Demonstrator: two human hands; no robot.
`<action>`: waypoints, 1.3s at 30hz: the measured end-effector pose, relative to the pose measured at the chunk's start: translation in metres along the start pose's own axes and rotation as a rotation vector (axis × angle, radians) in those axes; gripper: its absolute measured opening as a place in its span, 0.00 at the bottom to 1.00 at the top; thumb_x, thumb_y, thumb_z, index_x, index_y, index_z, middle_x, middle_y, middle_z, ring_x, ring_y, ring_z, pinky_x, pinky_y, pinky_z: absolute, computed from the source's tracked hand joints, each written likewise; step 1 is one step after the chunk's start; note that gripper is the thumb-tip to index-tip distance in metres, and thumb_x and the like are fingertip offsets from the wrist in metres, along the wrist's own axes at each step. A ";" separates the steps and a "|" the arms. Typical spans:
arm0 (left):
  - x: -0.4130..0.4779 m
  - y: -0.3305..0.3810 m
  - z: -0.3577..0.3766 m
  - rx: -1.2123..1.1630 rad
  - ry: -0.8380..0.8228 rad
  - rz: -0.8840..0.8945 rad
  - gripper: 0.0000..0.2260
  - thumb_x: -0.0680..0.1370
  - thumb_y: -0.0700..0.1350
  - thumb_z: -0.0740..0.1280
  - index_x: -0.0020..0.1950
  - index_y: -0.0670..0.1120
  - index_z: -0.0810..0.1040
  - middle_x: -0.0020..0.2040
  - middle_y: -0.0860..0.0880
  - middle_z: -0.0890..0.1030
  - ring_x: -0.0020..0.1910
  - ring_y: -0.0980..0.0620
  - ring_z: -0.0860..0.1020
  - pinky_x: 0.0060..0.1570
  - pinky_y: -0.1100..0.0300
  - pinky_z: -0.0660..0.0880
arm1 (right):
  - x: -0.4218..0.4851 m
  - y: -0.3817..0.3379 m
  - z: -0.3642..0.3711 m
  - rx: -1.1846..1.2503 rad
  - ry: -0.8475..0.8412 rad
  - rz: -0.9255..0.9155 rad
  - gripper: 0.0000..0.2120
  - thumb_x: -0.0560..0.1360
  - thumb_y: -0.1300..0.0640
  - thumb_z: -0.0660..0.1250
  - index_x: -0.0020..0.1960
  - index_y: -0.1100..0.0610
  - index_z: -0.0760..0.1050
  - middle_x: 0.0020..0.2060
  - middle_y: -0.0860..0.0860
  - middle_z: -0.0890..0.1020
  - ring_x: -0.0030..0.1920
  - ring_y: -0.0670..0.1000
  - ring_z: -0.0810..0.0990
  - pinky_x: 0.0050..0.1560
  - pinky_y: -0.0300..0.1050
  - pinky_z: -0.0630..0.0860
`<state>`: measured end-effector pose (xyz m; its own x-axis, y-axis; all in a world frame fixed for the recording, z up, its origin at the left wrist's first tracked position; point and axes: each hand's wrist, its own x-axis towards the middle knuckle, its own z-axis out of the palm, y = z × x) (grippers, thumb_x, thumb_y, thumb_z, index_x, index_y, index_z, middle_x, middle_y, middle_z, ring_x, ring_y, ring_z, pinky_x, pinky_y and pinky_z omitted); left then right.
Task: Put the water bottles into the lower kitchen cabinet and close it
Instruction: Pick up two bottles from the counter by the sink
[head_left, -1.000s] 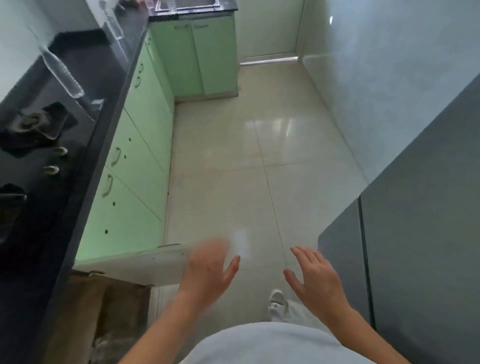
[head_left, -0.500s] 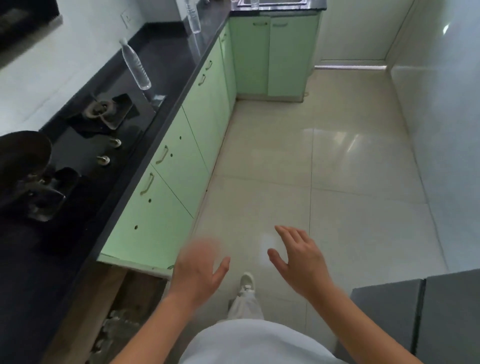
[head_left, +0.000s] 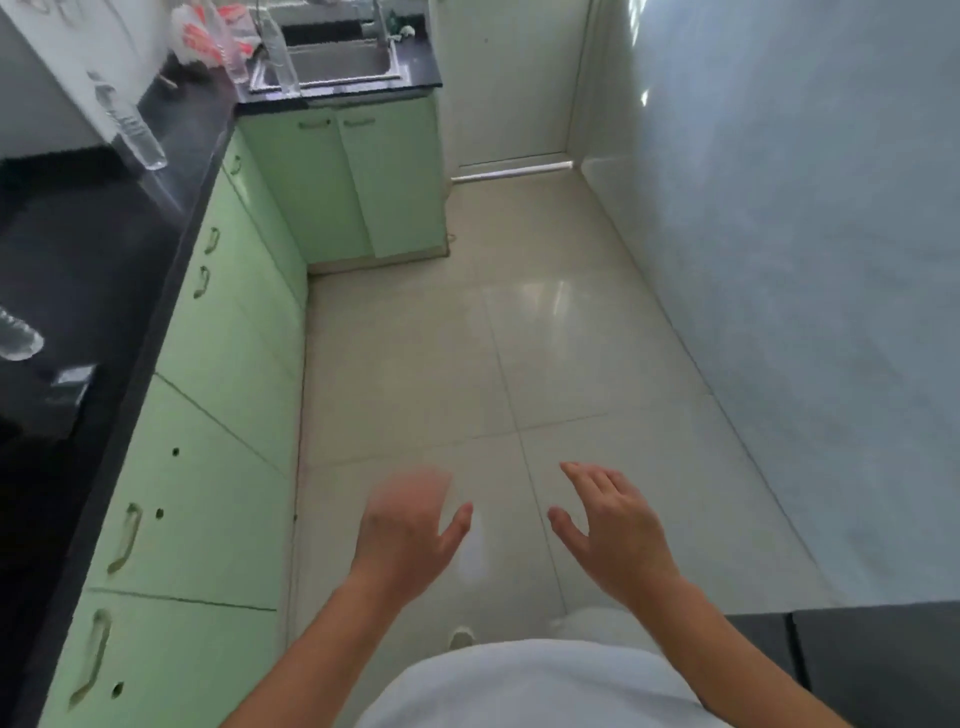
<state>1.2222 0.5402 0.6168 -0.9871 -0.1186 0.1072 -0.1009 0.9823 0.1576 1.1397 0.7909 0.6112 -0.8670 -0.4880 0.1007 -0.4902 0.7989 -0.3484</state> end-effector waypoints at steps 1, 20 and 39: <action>0.026 0.003 -0.001 -0.005 0.014 0.052 0.21 0.78 0.59 0.60 0.58 0.45 0.82 0.53 0.47 0.84 0.48 0.43 0.82 0.46 0.51 0.77 | 0.010 0.012 -0.005 -0.011 0.016 0.035 0.28 0.77 0.41 0.59 0.68 0.58 0.77 0.59 0.50 0.83 0.59 0.53 0.80 0.58 0.50 0.80; 0.296 -0.060 0.008 0.066 0.089 -0.248 0.23 0.79 0.59 0.58 0.59 0.44 0.81 0.55 0.46 0.84 0.50 0.43 0.82 0.48 0.50 0.78 | 0.369 0.079 0.009 0.045 -0.108 -0.224 0.28 0.76 0.41 0.59 0.67 0.59 0.78 0.57 0.51 0.84 0.57 0.55 0.81 0.56 0.48 0.79; 0.526 -0.295 0.012 0.118 0.029 -0.315 0.25 0.79 0.61 0.58 0.59 0.43 0.82 0.57 0.43 0.83 0.54 0.41 0.81 0.53 0.48 0.76 | 0.667 0.005 0.080 -0.011 -0.099 -0.258 0.29 0.78 0.40 0.58 0.69 0.57 0.76 0.63 0.50 0.81 0.64 0.54 0.78 0.63 0.50 0.75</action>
<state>0.7310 0.1902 0.6154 -0.9014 -0.4215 0.0990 -0.4159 0.9065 0.0729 0.5661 0.4409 0.6018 -0.7009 -0.7071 0.0934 -0.6949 0.6474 -0.3129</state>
